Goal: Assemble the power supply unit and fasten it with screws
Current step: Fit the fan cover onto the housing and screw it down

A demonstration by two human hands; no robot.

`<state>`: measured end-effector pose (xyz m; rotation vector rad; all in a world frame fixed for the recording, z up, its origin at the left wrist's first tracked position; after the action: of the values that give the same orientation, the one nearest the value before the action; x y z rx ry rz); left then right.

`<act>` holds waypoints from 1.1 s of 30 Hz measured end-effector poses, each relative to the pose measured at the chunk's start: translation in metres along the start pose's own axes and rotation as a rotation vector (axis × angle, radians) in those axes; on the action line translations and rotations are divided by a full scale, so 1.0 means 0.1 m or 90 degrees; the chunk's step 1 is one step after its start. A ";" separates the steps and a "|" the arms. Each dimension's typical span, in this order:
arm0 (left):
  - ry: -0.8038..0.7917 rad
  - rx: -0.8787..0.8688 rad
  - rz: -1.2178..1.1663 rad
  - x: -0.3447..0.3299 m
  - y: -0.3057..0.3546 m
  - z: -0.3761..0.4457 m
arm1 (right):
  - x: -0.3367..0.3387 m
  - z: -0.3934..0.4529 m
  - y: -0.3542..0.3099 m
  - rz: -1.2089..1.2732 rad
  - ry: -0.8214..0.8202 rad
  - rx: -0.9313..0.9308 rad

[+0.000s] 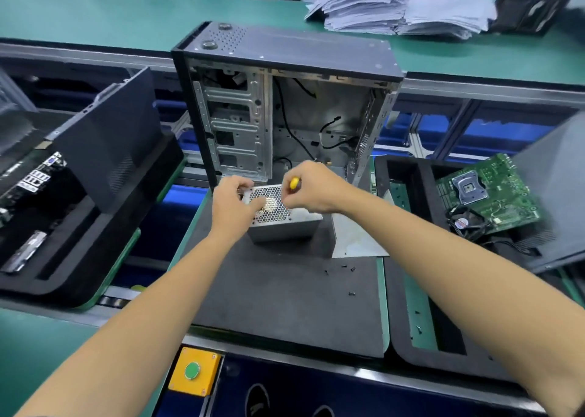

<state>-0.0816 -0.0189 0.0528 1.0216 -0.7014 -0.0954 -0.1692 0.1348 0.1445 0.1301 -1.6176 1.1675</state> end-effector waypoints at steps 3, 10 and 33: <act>-0.061 0.091 -0.041 0.07 0.00 0.08 | -0.10 0.21 -0.14 0.015 0.036 0.007; -0.158 0.270 -0.162 0.16 -0.09 0.21 | -0.51 0.58 -0.28 -0.032 0.028 0.009; -0.346 0.328 -0.365 0.08 -0.40 0.57 | -0.67 0.78 -0.33 -0.321 0.021 0.154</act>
<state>-0.0982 -0.0859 0.0431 1.7053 -0.9280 -0.7423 -0.1750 0.0304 0.1166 0.6335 -1.3030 0.9549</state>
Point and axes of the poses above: each hand's wrist, its own z-axis towards the middle knuckle, its own x-axis out of the back of the hand, y = z × x, the point moved 1 cm from there along z, towards the middle knuckle, and after that the axes turned 13 degrees about y, right-handed, at the moved point
